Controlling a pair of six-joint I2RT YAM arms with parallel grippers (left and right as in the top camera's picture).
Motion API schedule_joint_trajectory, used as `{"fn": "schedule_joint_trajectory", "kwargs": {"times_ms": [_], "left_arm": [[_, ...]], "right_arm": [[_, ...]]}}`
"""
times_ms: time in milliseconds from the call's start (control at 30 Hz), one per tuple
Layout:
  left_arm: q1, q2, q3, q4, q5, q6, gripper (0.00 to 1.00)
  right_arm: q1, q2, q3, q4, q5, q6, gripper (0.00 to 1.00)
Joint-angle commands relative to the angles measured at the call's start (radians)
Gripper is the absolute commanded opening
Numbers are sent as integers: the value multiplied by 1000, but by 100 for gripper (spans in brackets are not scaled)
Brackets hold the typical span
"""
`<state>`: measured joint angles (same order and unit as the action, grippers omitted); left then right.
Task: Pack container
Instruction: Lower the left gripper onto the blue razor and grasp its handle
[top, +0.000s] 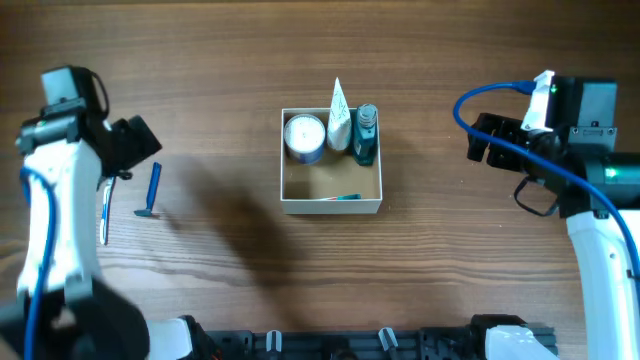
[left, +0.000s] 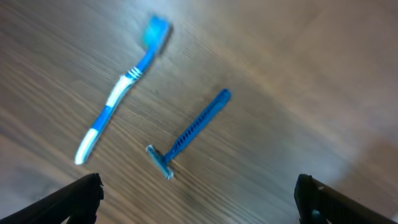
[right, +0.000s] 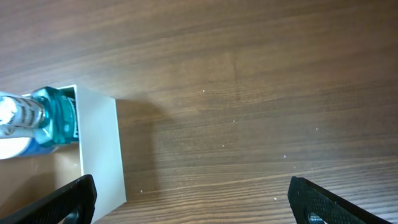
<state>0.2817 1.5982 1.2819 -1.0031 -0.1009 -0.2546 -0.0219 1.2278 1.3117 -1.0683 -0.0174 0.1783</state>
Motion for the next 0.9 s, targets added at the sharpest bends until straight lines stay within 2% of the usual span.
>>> {"fn": "schedule_joint_trajectory", "kwargs": {"times_ms": [0,200,567,667,800,833,867], "left_arm": [[0,132,-46,29,-8,50,100],[3,283,-51,72,-8,95,100],[3,359,-55,173,7,145,98],[3,389,-55,181,61,200,93],[3,397,-55,182,60,199,89],[3,397,-55,182,60,199,86],[3,397,-55,181,61,199,77]], "right_arm": [[-2,27,3,-9,18,-14,100],[-2,39,3,-11,18,-14,100],[-2,39,3,-18,18,-14,100],[-2,39,3,-18,18,-14,100],[-2,39,3,-18,18,-15,100],[-2,39,3,-18,18,-15,100],[-2,39,3,-17,18,-15,100]]}}
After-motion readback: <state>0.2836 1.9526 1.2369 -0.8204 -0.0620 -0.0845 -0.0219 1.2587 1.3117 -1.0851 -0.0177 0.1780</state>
